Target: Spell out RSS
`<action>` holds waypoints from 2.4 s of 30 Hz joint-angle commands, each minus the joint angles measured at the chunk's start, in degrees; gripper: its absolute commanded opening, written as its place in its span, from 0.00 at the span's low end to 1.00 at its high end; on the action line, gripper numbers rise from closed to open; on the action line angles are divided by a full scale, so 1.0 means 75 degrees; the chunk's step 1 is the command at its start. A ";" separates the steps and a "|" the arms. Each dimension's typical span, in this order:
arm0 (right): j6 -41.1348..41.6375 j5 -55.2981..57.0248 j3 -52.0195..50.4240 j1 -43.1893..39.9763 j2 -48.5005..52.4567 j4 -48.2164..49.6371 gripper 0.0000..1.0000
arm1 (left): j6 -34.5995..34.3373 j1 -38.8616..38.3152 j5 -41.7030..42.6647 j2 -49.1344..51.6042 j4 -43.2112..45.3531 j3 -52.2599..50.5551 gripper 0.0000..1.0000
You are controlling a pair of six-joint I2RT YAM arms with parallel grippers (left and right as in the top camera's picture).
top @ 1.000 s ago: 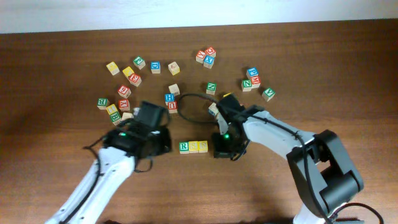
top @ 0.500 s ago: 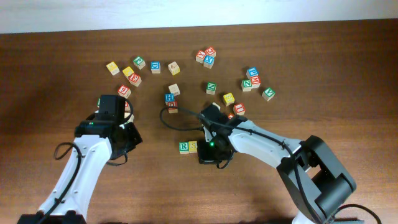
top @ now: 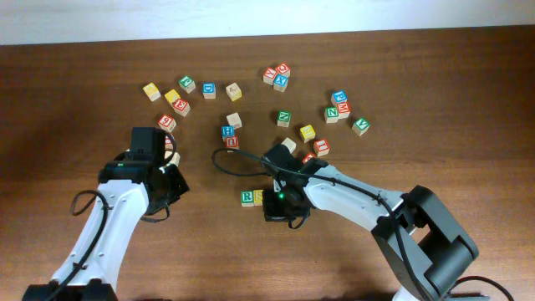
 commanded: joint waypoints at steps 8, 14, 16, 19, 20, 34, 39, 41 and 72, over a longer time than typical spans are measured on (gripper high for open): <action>-0.0029 0.1317 -0.0187 0.0006 0.0265 0.0189 0.04 | 0.0125 0.0047 -0.0105 0.0041 -0.0015 0.0047 0.00; -0.0286 0.1329 -0.0187 0.0006 0.0265 0.0198 0.04 | 0.0125 0.0047 -0.0105 0.0041 -0.0017 0.0047 0.00; -0.0286 0.1326 -0.0187 0.0006 0.0265 0.0201 0.04 | 0.0125 0.0047 -0.0105 0.0041 -0.0017 0.0047 0.00; -0.0283 0.1294 -0.0187 0.0006 0.0265 0.0256 0.04 | 0.0125 0.0047 -0.0105 0.0041 -0.0017 0.0047 0.00; -0.0283 0.1262 -0.0187 0.0006 0.0265 0.0280 0.04 | 0.0125 0.0047 -0.0105 0.0041 -0.0017 0.0047 0.00; -0.0283 0.1032 -0.0187 0.0012 0.0265 0.0405 0.04 | 0.0125 0.0047 -0.0105 0.0041 -0.0017 0.0047 0.00; -0.0283 0.1029 -0.0187 0.0015 0.0265 0.0423 0.04 | 0.0125 0.0047 -0.0105 0.0041 -0.0017 0.0047 0.00; -0.0283 0.1026 -0.0187 0.0012 0.0265 0.0423 0.04 | 0.0125 0.0047 -0.0105 0.0041 -0.0017 0.0047 0.00; -0.1399 0.0664 0.0519 -0.1440 -0.0632 -0.0921 0.04 | 0.0495 -0.1317 0.0938 0.1279 0.0487 0.0047 0.00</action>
